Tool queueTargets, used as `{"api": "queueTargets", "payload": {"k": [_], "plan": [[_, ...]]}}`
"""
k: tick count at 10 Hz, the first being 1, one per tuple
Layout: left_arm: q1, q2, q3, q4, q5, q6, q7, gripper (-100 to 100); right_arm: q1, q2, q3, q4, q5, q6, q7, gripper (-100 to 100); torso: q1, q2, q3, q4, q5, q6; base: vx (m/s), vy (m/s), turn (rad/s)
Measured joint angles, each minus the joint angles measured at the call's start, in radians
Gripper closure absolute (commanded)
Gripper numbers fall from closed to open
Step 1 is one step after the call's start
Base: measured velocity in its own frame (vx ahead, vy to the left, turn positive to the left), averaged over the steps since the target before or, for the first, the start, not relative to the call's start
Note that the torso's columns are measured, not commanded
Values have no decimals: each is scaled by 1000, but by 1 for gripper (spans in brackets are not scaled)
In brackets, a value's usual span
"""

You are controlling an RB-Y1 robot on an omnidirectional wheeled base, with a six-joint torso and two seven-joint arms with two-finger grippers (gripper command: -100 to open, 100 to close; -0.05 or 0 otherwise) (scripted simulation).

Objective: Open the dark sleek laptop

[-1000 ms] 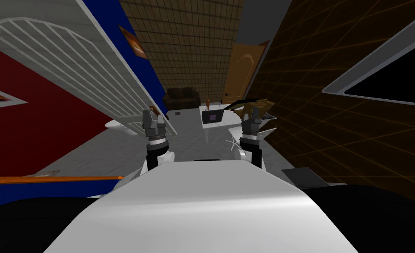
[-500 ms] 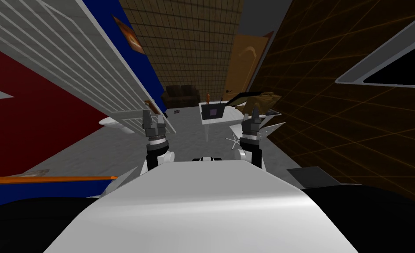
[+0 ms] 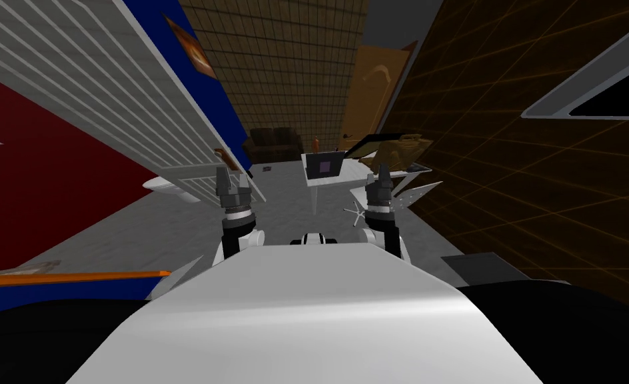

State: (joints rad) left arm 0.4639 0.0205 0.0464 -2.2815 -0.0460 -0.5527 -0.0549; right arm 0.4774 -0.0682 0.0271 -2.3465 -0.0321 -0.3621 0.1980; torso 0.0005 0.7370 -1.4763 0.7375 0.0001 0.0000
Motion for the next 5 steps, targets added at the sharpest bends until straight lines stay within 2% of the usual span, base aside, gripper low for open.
{"api": "queueTargets", "payload": {"k": [3, 5], "plan": [[0, 0, 0, 0, 0, 0, 0, 0, 8, -81, -1, 2, 13, -9, 47, -100, -1, 1, 0, 1, 0, 0, 78, 105, -25], [0, 0, 0, 0, 0, 0, 0, 0, 21, -138, -4, -2, 23, -16, 83, -100, 1, 0, -1, 0, 0, 0, 133, 160, -48]]}}
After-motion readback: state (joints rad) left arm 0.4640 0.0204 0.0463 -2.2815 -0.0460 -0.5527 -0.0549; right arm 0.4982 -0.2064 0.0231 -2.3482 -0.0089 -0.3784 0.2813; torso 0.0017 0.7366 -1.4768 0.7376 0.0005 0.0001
